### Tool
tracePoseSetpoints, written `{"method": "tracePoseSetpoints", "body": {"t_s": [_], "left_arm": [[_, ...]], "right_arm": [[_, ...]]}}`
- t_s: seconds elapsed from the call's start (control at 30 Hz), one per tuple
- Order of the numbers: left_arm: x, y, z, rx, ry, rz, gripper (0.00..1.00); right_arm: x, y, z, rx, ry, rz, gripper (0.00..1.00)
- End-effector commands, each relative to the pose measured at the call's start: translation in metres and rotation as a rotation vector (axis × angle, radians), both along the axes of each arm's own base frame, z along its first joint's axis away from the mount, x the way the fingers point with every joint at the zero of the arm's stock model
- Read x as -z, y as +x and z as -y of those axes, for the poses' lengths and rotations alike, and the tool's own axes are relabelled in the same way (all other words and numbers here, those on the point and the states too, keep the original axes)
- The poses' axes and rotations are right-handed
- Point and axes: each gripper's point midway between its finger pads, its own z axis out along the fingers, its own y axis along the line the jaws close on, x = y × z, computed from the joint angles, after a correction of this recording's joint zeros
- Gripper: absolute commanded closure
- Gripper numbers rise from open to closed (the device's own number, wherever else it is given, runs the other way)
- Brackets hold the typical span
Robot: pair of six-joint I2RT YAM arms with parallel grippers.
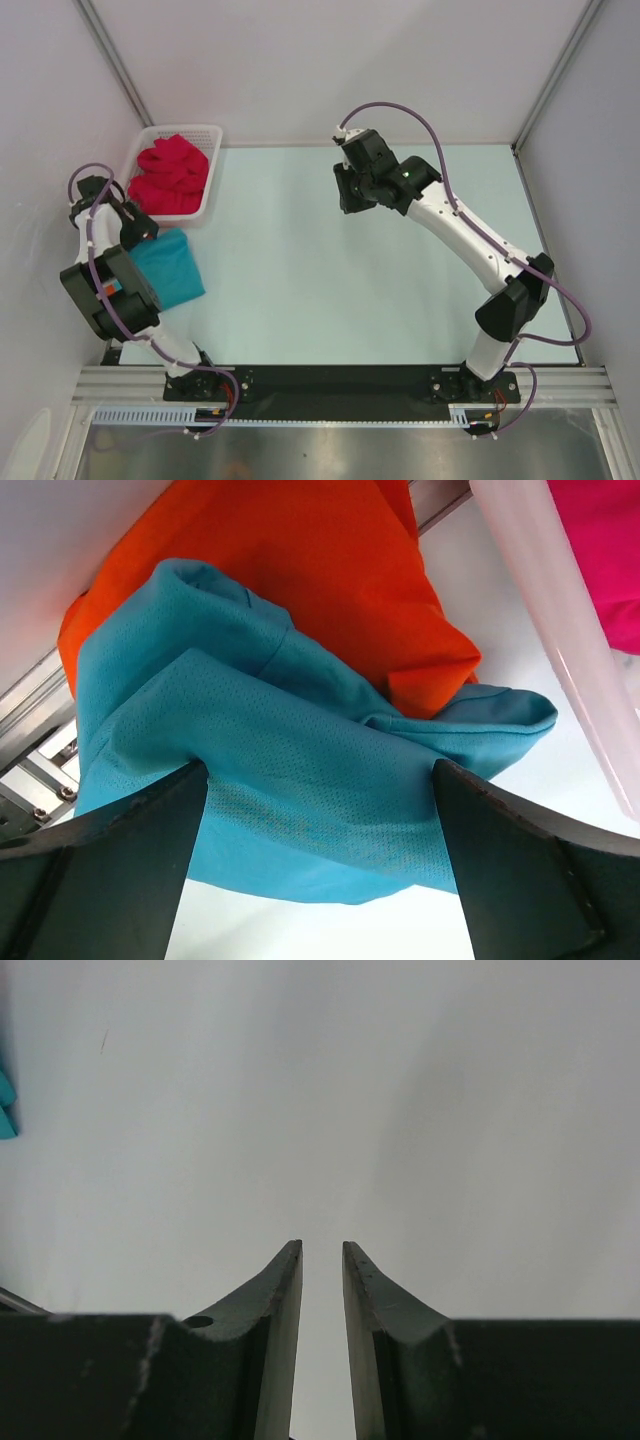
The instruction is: Fold and stack the t-shirts
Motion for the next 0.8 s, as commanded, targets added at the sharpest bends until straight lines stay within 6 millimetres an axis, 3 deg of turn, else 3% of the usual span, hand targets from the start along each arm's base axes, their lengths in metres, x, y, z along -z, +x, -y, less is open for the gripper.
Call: {"method": "tracePoseSetpoints", "body": {"t_s": [0.0, 0.17, 0.23, 0.37, 0.4, 0.47, 0.53, 0.57, 0.63, 0.7, 0.77], "left_arm": [[-0.027, 0.017, -0.013, -0.006, 0.059, 0.054, 0.0], [-0.054, 0.032, -0.018, 0.011, 0.126, 0.107, 0.0], [-0.076, 0.048, -0.014, 0.058, 0.171, 0.162, 0.0], [-0.144, 0.076, 0.012, 0.22, 0.333, 0.286, 0.0], [-0.173, 0.075, 0.024, 0.247, 0.362, 0.361, 0.0], [-0.205, 0.087, 0.06, 0.371, 0.338, 0.505, 0.0], [-0.241, 0.085, 0.098, 0.489, 0.289, 0.642, 0.0], [-0.252, 0.085, 0.128, 0.599, 0.204, 0.716, 0.0], [-0.27, 0.075, 0.173, 0.724, 0.138, 0.782, 0.0], [-0.273, 0.061, 0.229, 0.9, 0.058, 0.804, 0.0], [-0.278, 0.043, 0.263, 1.004, 0.023, 0.832, 0.0]], "right_arm": [[-0.016, 0.006, -0.012, -0.027, 0.044, 0.039, 0.72], [-0.008, 0.005, -0.02, -0.031, 0.043, 0.037, 0.72], [-0.004, 0.005, -0.021, -0.028, 0.04, 0.038, 0.72], [-0.001, 0.004, -0.022, -0.017, 0.024, 0.053, 0.72], [0.0, 0.0, -0.024, -0.021, 0.01, 0.059, 0.72], [0.0, 0.003, -0.018, 0.009, -0.045, 0.097, 0.72], [-0.003, -0.001, -0.014, 0.028, -0.077, 0.125, 0.71], [-0.002, -0.003, -0.012, 0.036, -0.081, 0.123, 0.71], [-0.003, -0.006, -0.015, 0.025, -0.051, 0.128, 0.7], [-0.003, -0.012, -0.015, 0.027, -0.007, 0.127, 0.69], [-0.012, -0.022, -0.017, 0.026, 0.063, 0.12, 0.69]]}}
